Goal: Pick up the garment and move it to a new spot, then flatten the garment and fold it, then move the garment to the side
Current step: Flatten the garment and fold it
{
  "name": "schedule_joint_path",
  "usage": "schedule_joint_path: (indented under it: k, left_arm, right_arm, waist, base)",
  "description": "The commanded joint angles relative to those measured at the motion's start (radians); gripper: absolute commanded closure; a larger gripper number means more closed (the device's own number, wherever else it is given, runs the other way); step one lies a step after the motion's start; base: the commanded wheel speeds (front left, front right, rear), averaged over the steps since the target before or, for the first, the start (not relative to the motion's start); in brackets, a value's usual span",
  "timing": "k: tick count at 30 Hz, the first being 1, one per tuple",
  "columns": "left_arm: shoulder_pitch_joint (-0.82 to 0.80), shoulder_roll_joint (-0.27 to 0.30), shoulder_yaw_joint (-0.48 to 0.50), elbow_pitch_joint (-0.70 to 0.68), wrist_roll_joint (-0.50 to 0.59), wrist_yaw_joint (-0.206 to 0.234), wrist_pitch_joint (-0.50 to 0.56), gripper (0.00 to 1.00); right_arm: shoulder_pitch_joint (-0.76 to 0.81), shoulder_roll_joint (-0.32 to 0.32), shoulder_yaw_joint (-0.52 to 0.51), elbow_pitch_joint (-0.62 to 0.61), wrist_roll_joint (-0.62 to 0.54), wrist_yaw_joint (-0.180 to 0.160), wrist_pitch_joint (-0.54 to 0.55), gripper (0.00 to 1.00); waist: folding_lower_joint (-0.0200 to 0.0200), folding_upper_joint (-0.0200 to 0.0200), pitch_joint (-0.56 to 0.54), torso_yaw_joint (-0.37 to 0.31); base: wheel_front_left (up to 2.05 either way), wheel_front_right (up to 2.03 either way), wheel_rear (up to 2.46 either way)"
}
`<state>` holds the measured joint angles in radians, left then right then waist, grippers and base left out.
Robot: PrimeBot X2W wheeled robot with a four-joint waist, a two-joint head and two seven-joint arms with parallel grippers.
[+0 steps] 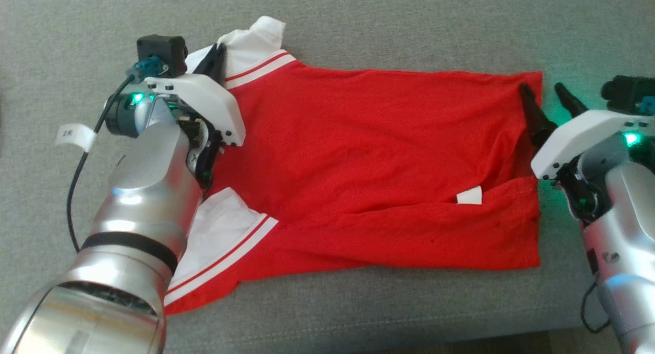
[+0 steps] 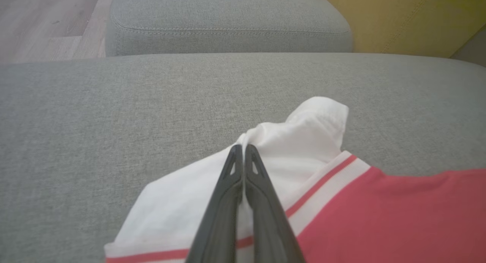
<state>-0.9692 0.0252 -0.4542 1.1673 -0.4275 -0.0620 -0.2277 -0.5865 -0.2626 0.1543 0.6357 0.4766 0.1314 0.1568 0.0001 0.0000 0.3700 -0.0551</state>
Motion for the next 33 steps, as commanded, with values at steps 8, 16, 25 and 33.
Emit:
schedule_joint_path:
  k: [8,16,25,33]
  left_arm:
    - [-0.016,0.025,-0.033,-0.067,-0.057,0.018,-0.026,1.0]
    - [0.035,0.035,0.002,-0.226,-0.05,0.068,-0.034,1.0]
    - [0.262,0.077,0.069,-0.558,0.004,0.121,-0.034,1.0]
    - [0.519,0.119,0.095,-0.876,0.033,0.187,-0.034,1.0]
  right_arm:
    - [-0.092,-0.036,0.082,0.059,0.08,-0.001,-0.028,1.0]
    - [-0.098,-0.063,0.143,0.022,0.159,-0.001,-0.105,1.0]
    - [-0.021,-0.125,0.211,-0.104,0.227,-0.001,-0.154,1.0]
    - [0.112,-0.195,0.233,-0.248,0.255,-0.001,-0.198,1.0]
  waist:
    - [-0.0001,0.0,-0.008,0.015]
    - [-0.0001,0.0,-0.037,0.013]
    - [-0.0001,0.0,-0.071,0.017]
    - [-0.0001,0.0,-0.09,0.02]
  base:
    - [0.0,0.0,0.0]
    - [0.0,0.0,0.0]
    - [0.0,0.0,0.0]
    - [0.0,0.0,0.0]
